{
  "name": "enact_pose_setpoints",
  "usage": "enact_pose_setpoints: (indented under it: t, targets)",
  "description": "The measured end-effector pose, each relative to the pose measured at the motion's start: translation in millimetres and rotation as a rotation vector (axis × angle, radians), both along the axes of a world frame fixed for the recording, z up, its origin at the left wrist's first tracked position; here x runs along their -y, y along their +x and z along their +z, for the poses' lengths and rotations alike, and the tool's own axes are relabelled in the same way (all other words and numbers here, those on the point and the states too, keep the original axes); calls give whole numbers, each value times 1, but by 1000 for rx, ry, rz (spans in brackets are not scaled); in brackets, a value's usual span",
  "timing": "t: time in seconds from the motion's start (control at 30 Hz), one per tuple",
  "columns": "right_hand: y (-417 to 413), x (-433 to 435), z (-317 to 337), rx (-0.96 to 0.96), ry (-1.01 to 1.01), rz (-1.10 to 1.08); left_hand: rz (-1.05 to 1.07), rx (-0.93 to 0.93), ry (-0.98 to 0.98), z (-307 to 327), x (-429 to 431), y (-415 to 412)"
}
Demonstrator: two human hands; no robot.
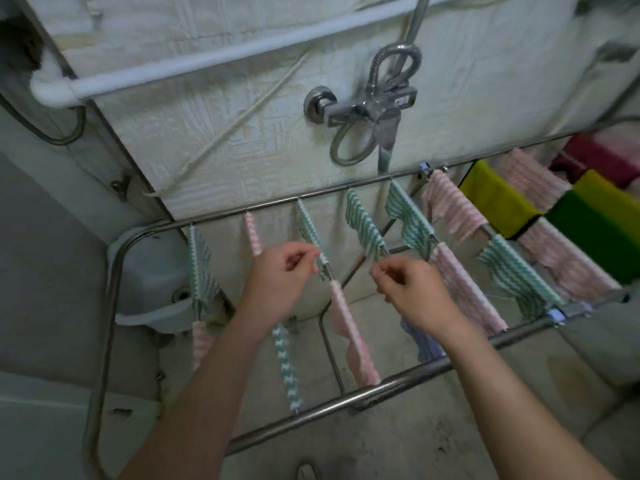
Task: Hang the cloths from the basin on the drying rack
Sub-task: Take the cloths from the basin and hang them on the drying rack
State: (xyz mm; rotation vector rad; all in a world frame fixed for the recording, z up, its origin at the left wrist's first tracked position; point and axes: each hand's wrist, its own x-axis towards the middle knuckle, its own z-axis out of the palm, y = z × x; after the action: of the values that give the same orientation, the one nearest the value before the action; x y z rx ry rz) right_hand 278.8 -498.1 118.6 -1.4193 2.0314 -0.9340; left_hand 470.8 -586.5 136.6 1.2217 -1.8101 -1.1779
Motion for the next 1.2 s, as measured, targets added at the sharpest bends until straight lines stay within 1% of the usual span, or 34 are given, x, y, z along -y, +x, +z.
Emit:
enact_pose_setpoints:
  t: [0.07, 0.17, 0.23, 0.3, 0.4, 0.47, 0.57, 0.63, 0.73, 0.8, 0.87, 0.93, 1.0, 1.07, 1.2]
  targets:
    - [-31, -32, 2, 54, -43, -81, -42, -9, 24, 4, -25, -35]
    - [-60, -73, 9, 152, -47, -182, -102, -61, 69, 7, -56, -77]
    - [-84, -108, 16, 239, -82, -266, -172, -37, 71, 8, -81, -114]
    - [-124, -155, 19, 265, -119, -374, -308, -3, 47, 8, -118, -165]
    - [-153, -194, 21, 333, -107, -426, -423, 33, 31, 3, -149, -210]
    - [-181, -235, 22, 357, -113, -520, -519, 64, 33, -4, -181, -254]
    - [-214, -287, 20, 476, -89, -663, -661, 97, 34, -12, -222, -305]
    - [-238, -336, 16, 510, -104, -803, -792, 126, 34, -17, -260, -348]
    - [-258, -381, 5, 465, -116, -947, -904, 160, -40, -22, -295, -387]
    - [-269, -417, -4, 435, -125, -1044, -1024, 211, -88, -27, -326, -418]
    - [-278, -457, -15, 433, -131, -1189, -1170, 278, -128, -34, -363, -447]
    - [-286, -494, -26, 429, -113, -1324, -1292, 317, -172, -39, -399, -472]
    - [-289, -519, -37, 431, -84, -1408, -1406, 356, -214, -42, -425, -491]
    - [-294, -552, -45, 481, -87, -1547, -1562, 410, -241, -51, -460, -515]
    - [-307, -594, -63, 643, -83, -1736, -1772, 499, -293, -74, -507, -551]
